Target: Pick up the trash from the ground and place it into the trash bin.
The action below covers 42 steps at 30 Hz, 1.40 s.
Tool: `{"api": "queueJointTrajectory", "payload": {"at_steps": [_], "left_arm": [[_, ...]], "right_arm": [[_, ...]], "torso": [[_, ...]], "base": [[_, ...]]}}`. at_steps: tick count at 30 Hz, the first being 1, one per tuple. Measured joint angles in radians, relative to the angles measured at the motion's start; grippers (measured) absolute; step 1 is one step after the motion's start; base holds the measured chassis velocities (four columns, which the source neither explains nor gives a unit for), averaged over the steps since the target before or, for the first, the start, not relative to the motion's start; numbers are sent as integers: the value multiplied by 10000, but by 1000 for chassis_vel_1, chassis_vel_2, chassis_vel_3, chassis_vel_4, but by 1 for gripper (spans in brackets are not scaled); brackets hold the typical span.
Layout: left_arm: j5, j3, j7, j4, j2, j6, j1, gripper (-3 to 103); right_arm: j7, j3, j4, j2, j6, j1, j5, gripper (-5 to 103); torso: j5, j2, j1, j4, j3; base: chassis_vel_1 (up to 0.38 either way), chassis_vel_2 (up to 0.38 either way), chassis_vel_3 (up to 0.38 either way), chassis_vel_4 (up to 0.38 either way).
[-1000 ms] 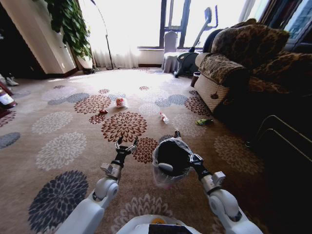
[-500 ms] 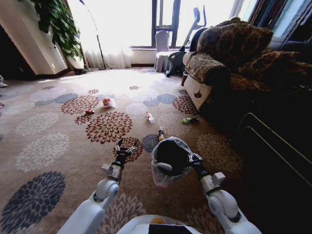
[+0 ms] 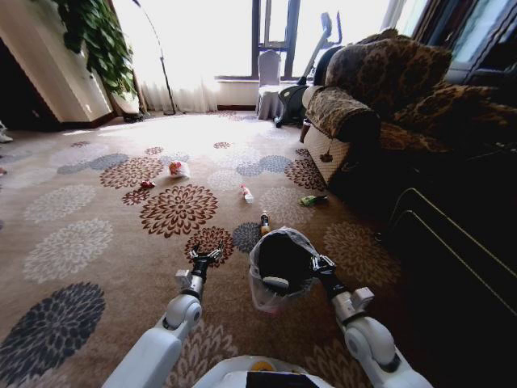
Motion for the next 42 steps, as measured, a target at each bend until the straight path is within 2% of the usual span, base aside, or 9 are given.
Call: {"api": "queueJointTrajectory", "payload": {"at_steps": [8,13,17,21,37,42], "left_arm": [[-621,377,-13,563,122,532,-755,100],[-718,586,92,842,83,641,-1076,100],[-800,848,157,1091,-81,724,-1343,100],[-821,1017,175,1164,-212,782,-1411,100],[-1069,1443,200,1732,-457,912,-1866,100],[-1324,1556,-88,2233,-701,1124,-2205,100]], "right_arm": [[-2,-8,105,-80,-32,-77,4,0],[-4,29,139,-115,-33,-180,14,0],[-2,59,152,-113,-32,-218,33,0],[-1,30,152,-72,-32,-221,36,0],[0,-44,63,-59,124,-157,23,0],[2,-47,39,-52,174,-173,1,0]], "torso": [[0,0,0,6,0],[2,0,1,7,1],[-3,-1,4,-2,2],[1,-1,6,5,3],[4,-1,0,-2,1],[3,0,2,0,2]], "base": [[-122,117,126,-126],[-206,232,223,-225],[-243,193,222,-211],[-160,75,147,-92],[-171,-109,163,99],[-137,-66,158,38]]}}
